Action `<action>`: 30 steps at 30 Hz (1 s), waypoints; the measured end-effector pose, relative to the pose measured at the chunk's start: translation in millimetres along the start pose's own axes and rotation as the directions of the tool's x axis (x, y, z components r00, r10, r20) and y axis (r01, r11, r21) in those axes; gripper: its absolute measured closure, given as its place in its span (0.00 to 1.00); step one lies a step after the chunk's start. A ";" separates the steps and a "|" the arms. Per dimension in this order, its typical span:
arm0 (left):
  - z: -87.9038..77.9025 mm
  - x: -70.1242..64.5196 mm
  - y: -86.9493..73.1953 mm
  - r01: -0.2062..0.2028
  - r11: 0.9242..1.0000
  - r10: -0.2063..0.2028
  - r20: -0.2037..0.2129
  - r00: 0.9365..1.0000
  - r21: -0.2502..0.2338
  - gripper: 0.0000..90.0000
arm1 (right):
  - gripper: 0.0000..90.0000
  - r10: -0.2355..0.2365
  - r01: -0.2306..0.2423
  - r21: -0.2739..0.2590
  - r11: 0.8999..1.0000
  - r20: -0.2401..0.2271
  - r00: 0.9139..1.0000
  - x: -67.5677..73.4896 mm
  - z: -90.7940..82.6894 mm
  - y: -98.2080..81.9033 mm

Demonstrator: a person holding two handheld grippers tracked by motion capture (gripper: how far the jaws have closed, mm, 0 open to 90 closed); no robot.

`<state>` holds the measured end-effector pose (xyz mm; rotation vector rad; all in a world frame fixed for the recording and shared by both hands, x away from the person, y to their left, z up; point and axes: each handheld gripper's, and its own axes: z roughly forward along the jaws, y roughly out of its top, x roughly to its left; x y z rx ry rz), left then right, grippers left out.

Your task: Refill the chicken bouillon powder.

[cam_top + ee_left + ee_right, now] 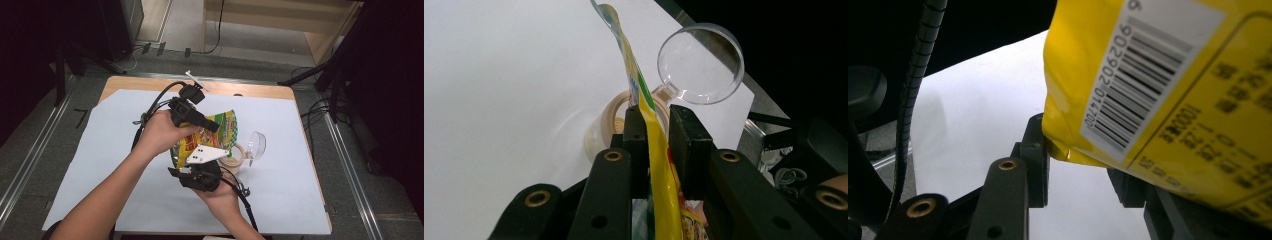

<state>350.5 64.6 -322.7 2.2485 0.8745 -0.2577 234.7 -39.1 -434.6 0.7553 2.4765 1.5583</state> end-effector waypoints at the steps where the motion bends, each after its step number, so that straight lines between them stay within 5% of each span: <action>1: -0.1 -0.1 0.0 -0.001 1.000 0.001 0.001 1.000 -0.003 0.88 | 0.73 -0.003 0.003 0.001 1.000 0.001 1.000 0.0 -0.2 0.1; 30: 2.4 -2.8 2.8 -0.008 1.000 0.008 -0.002 1.000 0.007 0.88 | 0.73 -0.001 0.001 -0.003 1.000 0.008 1.000 -1.2 -2.6 -0.8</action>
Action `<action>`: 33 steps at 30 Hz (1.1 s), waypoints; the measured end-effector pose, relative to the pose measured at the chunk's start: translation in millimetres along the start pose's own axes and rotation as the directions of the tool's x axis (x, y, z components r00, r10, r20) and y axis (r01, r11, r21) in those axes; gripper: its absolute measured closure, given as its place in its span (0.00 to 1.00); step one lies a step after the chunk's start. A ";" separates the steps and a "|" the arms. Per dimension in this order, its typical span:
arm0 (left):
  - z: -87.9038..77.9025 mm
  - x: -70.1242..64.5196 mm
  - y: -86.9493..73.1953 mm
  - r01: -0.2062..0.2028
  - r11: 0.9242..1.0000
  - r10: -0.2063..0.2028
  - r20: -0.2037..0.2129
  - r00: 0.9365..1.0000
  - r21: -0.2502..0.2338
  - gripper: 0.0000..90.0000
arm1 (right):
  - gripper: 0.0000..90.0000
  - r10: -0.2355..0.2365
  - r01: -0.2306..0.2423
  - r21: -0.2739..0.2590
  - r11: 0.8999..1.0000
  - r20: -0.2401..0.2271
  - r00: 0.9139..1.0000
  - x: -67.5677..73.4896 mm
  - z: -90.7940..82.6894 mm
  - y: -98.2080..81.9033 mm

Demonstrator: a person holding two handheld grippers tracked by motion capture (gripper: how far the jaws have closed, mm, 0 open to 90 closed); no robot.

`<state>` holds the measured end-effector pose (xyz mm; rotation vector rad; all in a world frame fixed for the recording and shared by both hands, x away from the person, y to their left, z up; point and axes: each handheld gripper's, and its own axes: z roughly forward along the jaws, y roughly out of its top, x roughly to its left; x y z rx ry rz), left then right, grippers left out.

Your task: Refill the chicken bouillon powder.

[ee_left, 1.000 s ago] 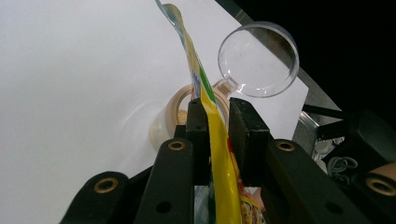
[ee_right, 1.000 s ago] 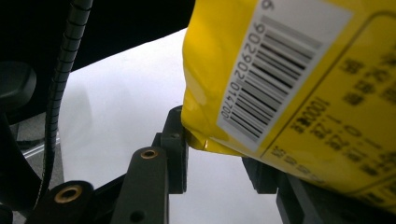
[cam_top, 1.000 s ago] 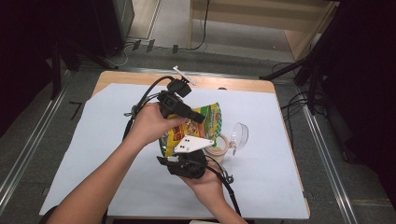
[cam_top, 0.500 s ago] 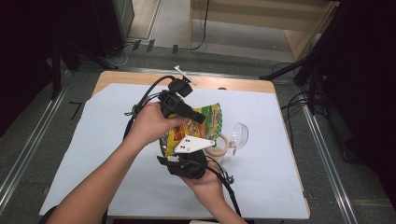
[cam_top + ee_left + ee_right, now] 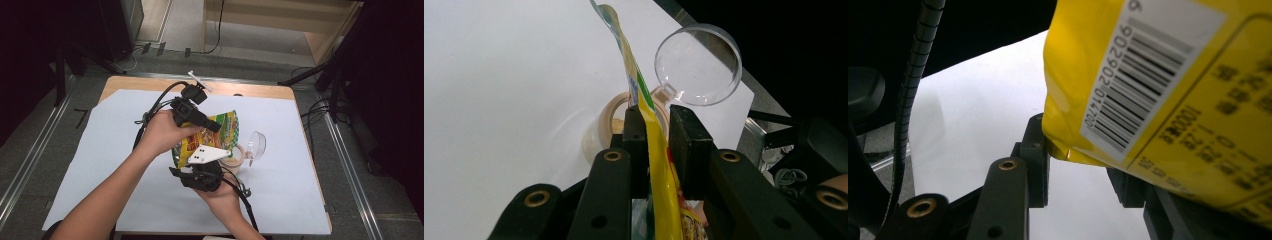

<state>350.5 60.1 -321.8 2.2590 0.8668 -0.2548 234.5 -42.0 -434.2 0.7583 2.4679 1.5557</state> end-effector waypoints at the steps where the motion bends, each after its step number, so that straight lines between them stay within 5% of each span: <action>1: -0.1 0.0 0.0 0.000 1.000 0.000 0.001 1.000 0.000 0.88 | 0.73 -0.003 0.003 -0.001 1.000 0.002 1.000 -0.2 0.0 0.1; 33: -1.1 0.3 1.1 -0.002 1.000 0.002 0.010 1.000 -0.006 0.88 | 0.73 -0.019 0.019 0.003 1.000 0.014 1.000 0.7 -1.8 1.3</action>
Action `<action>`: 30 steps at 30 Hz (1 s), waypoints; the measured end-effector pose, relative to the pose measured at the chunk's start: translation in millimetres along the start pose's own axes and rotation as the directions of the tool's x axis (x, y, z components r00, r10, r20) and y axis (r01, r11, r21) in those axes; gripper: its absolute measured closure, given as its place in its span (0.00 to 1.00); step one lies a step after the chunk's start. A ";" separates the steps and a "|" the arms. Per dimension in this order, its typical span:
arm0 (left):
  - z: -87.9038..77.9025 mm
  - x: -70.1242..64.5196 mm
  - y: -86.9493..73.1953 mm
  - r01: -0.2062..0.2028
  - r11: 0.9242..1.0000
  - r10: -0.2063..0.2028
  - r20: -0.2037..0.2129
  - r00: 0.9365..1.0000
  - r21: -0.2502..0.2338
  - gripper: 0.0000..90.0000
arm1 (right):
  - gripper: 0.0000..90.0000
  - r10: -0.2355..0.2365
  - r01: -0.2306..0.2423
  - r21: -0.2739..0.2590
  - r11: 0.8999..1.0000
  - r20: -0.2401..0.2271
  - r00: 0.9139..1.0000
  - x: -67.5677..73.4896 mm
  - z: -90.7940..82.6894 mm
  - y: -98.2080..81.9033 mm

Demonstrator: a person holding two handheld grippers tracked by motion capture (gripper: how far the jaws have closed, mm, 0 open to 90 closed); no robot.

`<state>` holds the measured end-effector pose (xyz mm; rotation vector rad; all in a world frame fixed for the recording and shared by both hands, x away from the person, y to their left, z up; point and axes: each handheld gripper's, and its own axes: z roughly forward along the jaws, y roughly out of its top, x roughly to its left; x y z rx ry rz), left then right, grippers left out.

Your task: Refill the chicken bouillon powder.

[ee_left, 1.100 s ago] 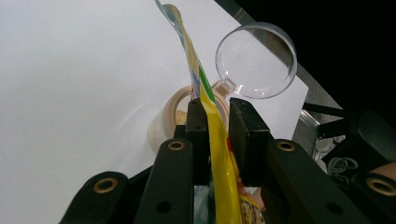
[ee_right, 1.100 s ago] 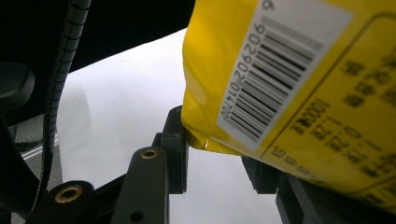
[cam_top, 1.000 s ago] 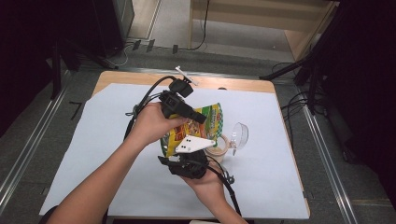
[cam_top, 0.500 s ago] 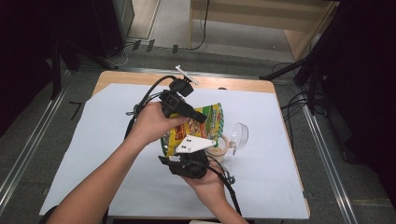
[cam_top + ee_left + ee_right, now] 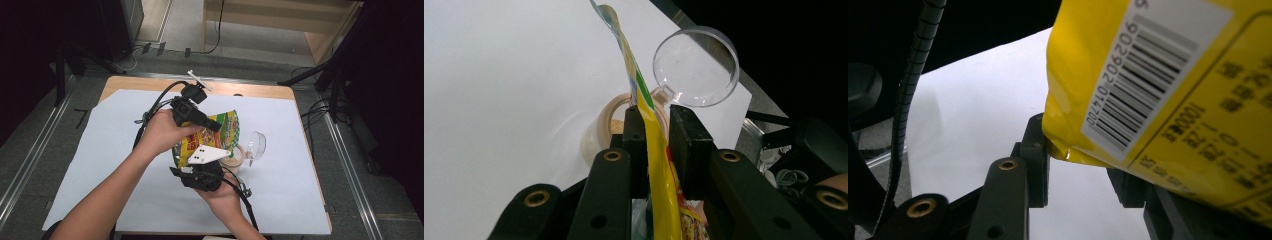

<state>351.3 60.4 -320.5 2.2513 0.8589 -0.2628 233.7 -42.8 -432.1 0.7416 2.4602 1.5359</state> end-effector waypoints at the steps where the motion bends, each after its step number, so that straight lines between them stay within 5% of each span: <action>1: -0.1 0.0 0.0 -0.001 1.000 0.001 0.000 1.000 -0.001 0.88 | 0.73 0.001 -0.001 -0.001 1.000 0.000 1.000 0.1 -0.2 0.1; 30: 1.3 -0.5 -1.3 -0.003 1.000 0.004 -0.008 1.000 0.006 0.88 | 0.73 0.011 -0.011 -0.007 1.000 -0.008 1.000 0.2 2.0 -1.0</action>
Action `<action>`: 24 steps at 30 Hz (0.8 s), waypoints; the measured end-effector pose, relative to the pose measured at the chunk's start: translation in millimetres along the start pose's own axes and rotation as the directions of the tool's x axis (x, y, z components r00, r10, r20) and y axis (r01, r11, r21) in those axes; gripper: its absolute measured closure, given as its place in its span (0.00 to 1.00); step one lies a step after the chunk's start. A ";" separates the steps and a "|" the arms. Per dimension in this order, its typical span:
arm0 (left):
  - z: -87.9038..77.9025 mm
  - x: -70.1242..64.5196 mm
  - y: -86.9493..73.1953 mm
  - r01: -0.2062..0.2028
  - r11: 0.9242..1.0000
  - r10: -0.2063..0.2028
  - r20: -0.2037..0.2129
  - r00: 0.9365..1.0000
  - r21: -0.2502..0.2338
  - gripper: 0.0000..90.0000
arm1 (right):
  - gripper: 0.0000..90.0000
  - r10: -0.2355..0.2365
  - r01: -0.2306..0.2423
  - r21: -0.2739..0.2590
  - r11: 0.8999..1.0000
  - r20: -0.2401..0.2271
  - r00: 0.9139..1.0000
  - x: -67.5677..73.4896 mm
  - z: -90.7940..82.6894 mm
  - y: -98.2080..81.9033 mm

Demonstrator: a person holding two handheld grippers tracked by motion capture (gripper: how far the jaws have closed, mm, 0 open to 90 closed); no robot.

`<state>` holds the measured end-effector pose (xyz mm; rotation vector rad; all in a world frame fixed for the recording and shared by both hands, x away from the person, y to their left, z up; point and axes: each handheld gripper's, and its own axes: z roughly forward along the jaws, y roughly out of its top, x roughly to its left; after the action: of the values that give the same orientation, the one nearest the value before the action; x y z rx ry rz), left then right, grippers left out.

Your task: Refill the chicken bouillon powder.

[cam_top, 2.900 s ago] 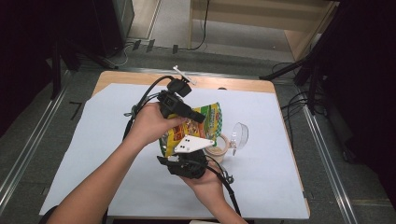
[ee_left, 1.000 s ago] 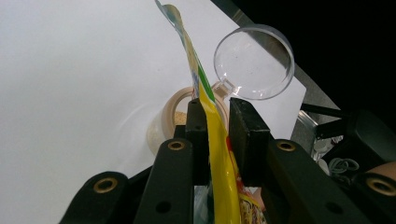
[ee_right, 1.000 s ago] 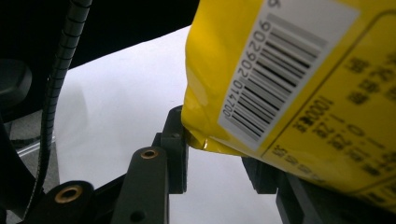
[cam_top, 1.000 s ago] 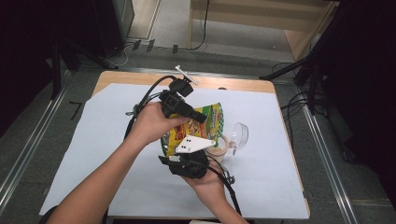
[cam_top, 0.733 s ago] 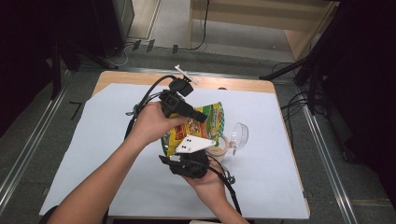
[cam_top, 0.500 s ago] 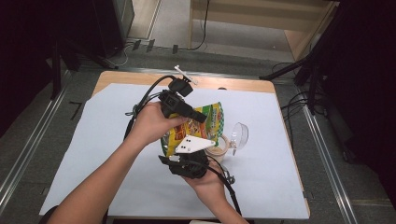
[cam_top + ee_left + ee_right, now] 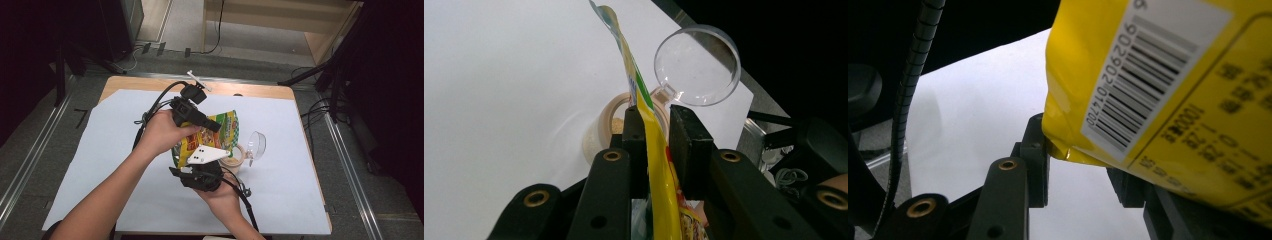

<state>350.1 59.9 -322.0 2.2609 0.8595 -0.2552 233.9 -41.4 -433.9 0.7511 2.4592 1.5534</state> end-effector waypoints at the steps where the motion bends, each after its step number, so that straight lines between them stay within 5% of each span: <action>1: 0.3 -0.4 0.1 -0.003 1.000 0.003 -0.001 1.000 0.001 0.88 | 0.73 0.001 -0.001 0.001 1.000 0.004 1.000 0.1 0.0 -0.6; 24: -1.1 -6.0 6.2 -0.012 1.000 0.012 -0.005 1.000 0.005 0.88 | 0.74 0.014 -0.014 -0.021 1.000 0.009 1.000 1.1 -3.3 1.8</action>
<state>349.5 54.3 -315.4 2.2715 0.8482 -0.2459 232.4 -43.0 -430.7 0.7722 2.4320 1.5748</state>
